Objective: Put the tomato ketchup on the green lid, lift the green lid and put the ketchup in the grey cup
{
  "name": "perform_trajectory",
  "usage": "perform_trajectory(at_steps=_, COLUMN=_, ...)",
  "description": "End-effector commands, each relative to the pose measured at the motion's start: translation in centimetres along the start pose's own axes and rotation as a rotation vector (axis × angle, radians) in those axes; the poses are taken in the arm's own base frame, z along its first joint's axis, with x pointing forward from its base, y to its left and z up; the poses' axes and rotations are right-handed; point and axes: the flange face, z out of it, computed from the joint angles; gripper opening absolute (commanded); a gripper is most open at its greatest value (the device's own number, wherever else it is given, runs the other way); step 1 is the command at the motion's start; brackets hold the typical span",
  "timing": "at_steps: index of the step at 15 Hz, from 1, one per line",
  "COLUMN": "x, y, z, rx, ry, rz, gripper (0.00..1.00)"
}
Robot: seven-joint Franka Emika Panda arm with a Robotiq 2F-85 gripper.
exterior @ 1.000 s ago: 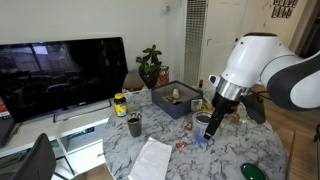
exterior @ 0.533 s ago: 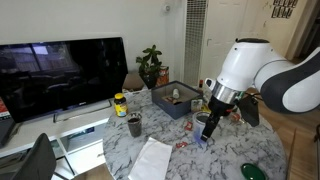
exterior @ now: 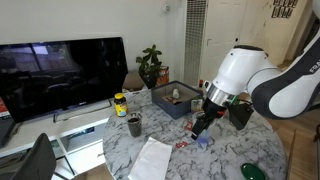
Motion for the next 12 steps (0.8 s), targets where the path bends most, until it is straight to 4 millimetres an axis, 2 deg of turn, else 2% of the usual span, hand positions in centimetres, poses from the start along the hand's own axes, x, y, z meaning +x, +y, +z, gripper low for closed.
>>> perform_trajectory(at_steps=1, x=1.0, y=0.7, z=4.0, rx=0.025, ry=0.01, rz=0.127, gripper=1.0)
perform_trajectory(at_steps=5, x=1.8, y=2.3, z=7.4, rx=0.006, ry=0.01, rz=0.212, gripper=1.0)
perform_trajectory(at_steps=12, x=2.0, y=1.0, z=12.7, rx=-0.017, ry=-0.014, rz=0.248, gripper=0.99)
